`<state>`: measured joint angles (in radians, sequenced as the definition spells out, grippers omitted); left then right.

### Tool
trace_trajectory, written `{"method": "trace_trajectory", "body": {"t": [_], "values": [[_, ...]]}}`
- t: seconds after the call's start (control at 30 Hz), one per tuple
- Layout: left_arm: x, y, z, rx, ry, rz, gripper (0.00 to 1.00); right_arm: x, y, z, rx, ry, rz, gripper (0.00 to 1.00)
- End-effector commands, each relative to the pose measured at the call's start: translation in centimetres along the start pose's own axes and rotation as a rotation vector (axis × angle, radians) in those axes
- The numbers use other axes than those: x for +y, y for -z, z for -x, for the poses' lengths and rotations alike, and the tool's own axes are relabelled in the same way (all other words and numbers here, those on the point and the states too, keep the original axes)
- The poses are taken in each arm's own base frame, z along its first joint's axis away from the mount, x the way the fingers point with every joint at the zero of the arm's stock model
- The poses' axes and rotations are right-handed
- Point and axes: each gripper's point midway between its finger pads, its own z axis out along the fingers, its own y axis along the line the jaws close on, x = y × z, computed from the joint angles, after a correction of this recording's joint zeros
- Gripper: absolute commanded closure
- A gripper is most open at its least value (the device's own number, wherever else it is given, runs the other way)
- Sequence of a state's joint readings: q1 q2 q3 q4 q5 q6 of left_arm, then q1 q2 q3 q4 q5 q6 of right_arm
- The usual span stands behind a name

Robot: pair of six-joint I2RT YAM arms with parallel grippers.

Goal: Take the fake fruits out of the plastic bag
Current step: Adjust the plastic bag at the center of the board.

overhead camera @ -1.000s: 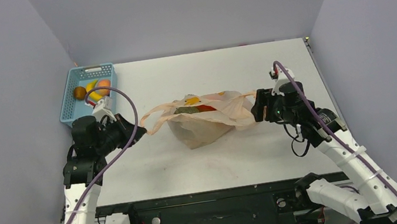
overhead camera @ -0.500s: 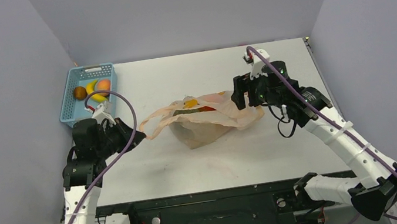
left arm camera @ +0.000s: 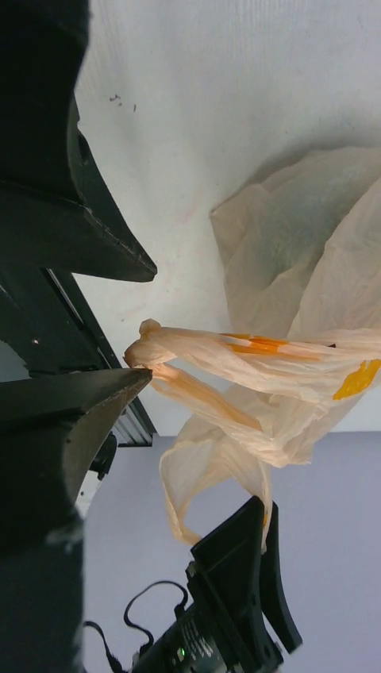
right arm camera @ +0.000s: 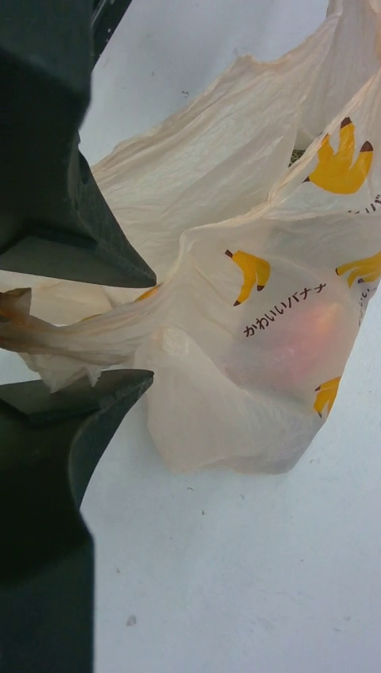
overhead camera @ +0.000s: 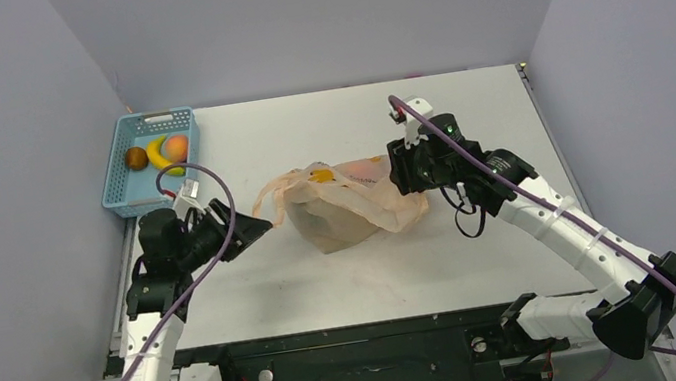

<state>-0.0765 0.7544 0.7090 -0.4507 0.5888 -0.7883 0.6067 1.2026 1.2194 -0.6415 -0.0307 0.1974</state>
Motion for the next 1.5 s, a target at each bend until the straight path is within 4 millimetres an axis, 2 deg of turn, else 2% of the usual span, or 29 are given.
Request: {"method": "trace_trajectory", "body": {"t": [0.0, 0.13, 0.2, 0.23, 0.3, 0.33, 0.43, 0.5, 0.57, 0.7, 0.77, 0.87, 0.93, 1.0, 1.07, 1.13, 1.2, 1.27, 1.37, 1.47], "values": [[-3.7, 0.1, 2.4, -0.079, -0.022, -0.151, 0.6, -0.4, 0.0, 0.9, -0.046, -0.018, -0.035, 0.66], [-2.6, -0.2, 2.4, -0.073, -0.048, -0.092, 0.79, -2.0, 1.0, 2.0, -0.1, -0.042, -0.121, 0.84], [-1.3, -0.1, 2.2, -0.065, -0.076, -0.028, 0.85, -3.0, 2.0, 3.0, -0.15, -0.067, -0.172, 0.92], [-0.6, -0.1, 2.3, -0.072, -0.108, 0.01, 0.87, -3.3, 2.6, 3.7, -0.178, -0.087, -0.19, 0.99], [0.7, 0.1, 1.8, -0.053, -0.14, 0.064, 0.95, -4.8, 3.5, 4.8, -0.23, -0.143, -0.262, 1.0], [1.2, 0.3, 1.3, -0.032, -0.142, 0.089, 1.0, -6.3, 4.3, 5.3, -0.266, -0.179, -0.328, 1.0], [3.1, 0.7, 1.1, -0.004, -0.203, 0.187, 1.0, -9.5, 5.8, 6.2, -0.359, -0.311, -0.432, 1.0], [4.0, 1.3, 1.0, 0.017, -0.233, 0.245, 1.0, -10.4, 6.7, 7.8, -0.456, -0.379, -0.411, 1.0], [3.9, 1.7, 0.7, 0.054, -0.271, 0.251, 1.0, -10.4, 7.1, 8.7, -0.498, -0.419, -0.377, 1.0], [3.2, 2.0, -2.0, 0.216, -0.293, 0.193, 1.0, -8.0, 6.4, 10.0, -0.514, -0.382, -0.214, 1.0], [3.0, 1.9, -3.3, 0.254, -0.324, 0.196, 1.0, -7.2, 5.8, 10.0, -0.517, -0.365, -0.161, 1.0], [2.5, 1.3, -5.4, 0.289, -0.405, 0.215, 1.0, -7.1, 5.0, 9.8, -0.506, -0.358, -0.144, 1.0], [2.0, 0.8, -6.0, 0.287, -0.413, 0.224, 1.0, -7.2, 4.4, 9.9, -0.496, -0.367, -0.138, 1.0], [1.1, 0.8, -5.6, 0.268, -0.422, 0.211, 0.96, -7.0, 4.3, 10.2, -0.495, -0.369, -0.118, 1.0], [0.0, 1.2, -4.5, 0.228, -0.445, 0.211, 0.88, -6.7, 4.5, 10.6, -0.5, -0.362, -0.098, 1.0], [-1.3, 2.2, -2.7, 0.163, -0.478, 0.222, 0.81, -6.7, 4.9, 10.8, -0.511, -0.351, -0.096, 1.0], [-3.5, 3.5, -1.0, 0.102, -0.516, 0.198, 0.7, -6.7, 5.3, 10.7, -0.509, -0.341, -0.1, 1.0], [-4.1, 4.3, -0.2, 0.08, -0.537, 0.213, 0.63, -6.7, 5.4, 10.4, -0.504, -0.339, -0.1, 1.0], [-3.0, 5.6, 0.9, 0.055, -0.545, 0.324, 0.59, -6.5, 5.6, 9.9, -0.506, -0.346, -0.086, 1.0], [-3.9, 6.9, 1.8, 0.022, -0.548, 0.338, 0.56, -6.3, 5.7, 9.6, -0.511, -0.349, -0.074, 1.0]]}}
